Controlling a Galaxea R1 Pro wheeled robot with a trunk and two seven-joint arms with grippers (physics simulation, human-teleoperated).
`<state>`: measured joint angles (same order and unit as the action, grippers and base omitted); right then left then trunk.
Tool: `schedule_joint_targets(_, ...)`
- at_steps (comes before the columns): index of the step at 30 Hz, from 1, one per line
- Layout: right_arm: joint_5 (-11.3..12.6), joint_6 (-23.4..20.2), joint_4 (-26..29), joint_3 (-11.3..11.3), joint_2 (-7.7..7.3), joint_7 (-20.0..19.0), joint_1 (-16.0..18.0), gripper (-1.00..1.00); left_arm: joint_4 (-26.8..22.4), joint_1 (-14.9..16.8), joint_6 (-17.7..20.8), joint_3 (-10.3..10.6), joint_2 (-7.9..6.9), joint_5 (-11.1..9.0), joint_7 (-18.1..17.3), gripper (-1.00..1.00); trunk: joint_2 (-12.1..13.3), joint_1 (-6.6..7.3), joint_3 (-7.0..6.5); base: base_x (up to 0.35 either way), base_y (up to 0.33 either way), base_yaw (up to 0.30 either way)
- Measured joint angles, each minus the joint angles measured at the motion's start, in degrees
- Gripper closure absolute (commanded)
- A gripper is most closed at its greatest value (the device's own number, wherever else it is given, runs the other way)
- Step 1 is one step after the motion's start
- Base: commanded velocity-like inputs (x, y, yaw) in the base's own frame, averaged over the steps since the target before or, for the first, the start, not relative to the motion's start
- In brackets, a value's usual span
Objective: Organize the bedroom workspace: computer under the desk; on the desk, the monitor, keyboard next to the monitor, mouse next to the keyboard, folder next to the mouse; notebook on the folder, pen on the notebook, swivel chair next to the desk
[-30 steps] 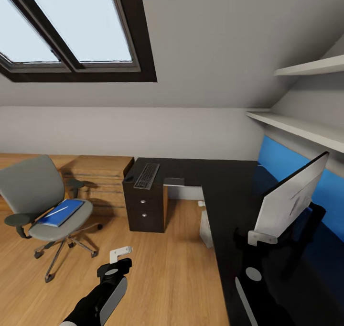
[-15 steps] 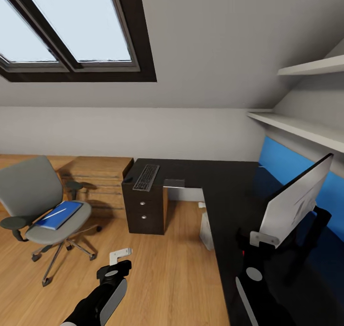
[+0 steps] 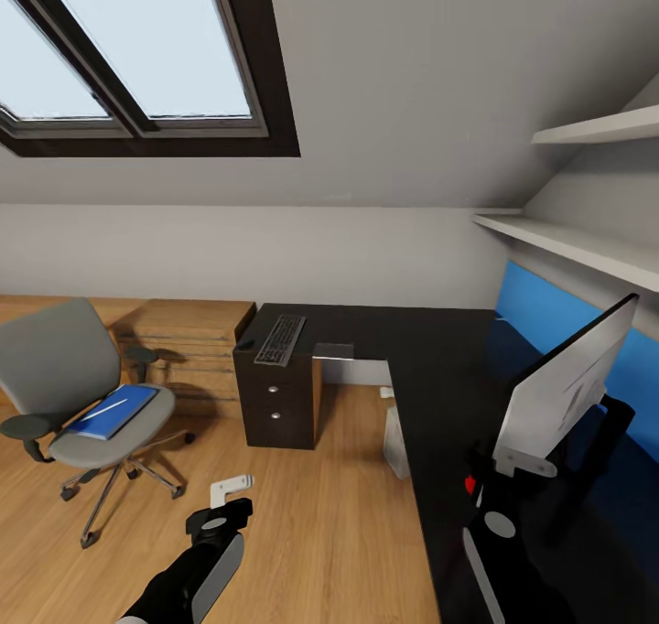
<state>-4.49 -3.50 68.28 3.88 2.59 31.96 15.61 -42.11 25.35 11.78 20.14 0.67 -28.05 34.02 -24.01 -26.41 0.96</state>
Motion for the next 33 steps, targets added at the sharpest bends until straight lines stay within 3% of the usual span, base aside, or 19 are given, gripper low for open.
schedule_joint_targets(15,0.12,-0.08,0.02,2.26,0.01,0.06,0.00,-1.00,0.18,0.00,0.03,0.01,0.02,0.01,0.00,-1.00,0.00,0.00,0.00,-0.008,-0.025,0.000)
schedule_joint_targets(33,0.10,-0.05,0.03,2.29,0.01,0.02,0.00,-1.00,0.18,0.00,0.23,0.02,-0.02,0.03,-0.01,-1.00,0.00,-0.03,0.00,-0.269,-0.143,0.000)
